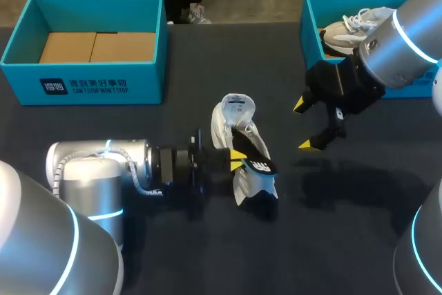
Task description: Take the shoe out of the shoebox, open the shoe tongue, remove and reinsert the insole, then place the shoe into the shoebox
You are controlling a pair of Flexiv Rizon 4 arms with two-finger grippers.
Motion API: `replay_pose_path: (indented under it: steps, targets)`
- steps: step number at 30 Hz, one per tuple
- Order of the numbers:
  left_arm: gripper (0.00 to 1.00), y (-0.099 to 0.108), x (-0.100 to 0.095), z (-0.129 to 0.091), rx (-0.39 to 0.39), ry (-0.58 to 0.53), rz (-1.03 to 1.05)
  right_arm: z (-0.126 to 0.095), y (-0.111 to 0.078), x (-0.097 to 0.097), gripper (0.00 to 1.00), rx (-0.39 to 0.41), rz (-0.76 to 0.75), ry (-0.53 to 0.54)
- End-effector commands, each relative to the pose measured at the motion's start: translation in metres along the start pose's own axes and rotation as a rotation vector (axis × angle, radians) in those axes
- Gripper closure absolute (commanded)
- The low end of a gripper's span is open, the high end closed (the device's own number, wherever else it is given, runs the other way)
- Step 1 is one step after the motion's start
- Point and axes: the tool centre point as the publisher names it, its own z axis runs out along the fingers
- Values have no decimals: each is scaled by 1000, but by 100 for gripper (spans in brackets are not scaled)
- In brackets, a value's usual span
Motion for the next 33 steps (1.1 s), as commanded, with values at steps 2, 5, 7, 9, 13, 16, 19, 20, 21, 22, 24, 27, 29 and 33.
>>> replay_pose_path:
  steps: [2, 5, 7, 9, 13, 16, 19, 20, 21, 22, 24, 27, 29, 33]
  targets:
    - [100, 6, -2, 0, -9, -1, 2, 1, 0, -1, 0, 0, -1, 0]
    - [100, 8, -2, -1, -15, -3, 1, 1, 0, -1, 0, 0, -1, 0]
    - [100, 9, -1, -1, -18, -5, -1, 1, 0, -1, 0, 0, -1, 0]
    - [82, 6, -2, -2, -18, -5, -1, 1, 0, -1, 0, 0, -1, 0]
    - [75, -5, -5, -2, -2, -6, 9, 1, 0, -1, 0, 0, -1, 0]
    - [76, -12, -8, -3, 11, -9, 20, 1, 0, -1, 0, 0, -1, 0]
    - [79, -18, -9, -2, 23, -10, 30, 1, 0, -1, 0, 0, -1, 0]
    - [81, -20, -9, -2, 27, -10, 30, 1, 0, -1, 0, 0, -1, 0]
    - [84, -20, -9, -1, 29, -9, 30, 1, 0, -1, 0, 0, -1, 0]
    - [84, -21, -9, 0, 33, -9, 30, 1, 0, -1, 0, 0, -1, 0]
    - [87, -20, -6, 3, 35, -6, 27, 1, 0, -1, 0, 0, -1, 0]
    - [91, -17, -2, 6, 37, 2, 15, 1, 0, -1, 0, 0, -1, 0]
    - [100, -16, 0, 7, 38, 5, 11, 1, 0, -1, 0, 0, -1, 0]
    - [100, -8, 2, 6, 24, 10, 4, 1, 0, -1, 0, 0, -1, 0]
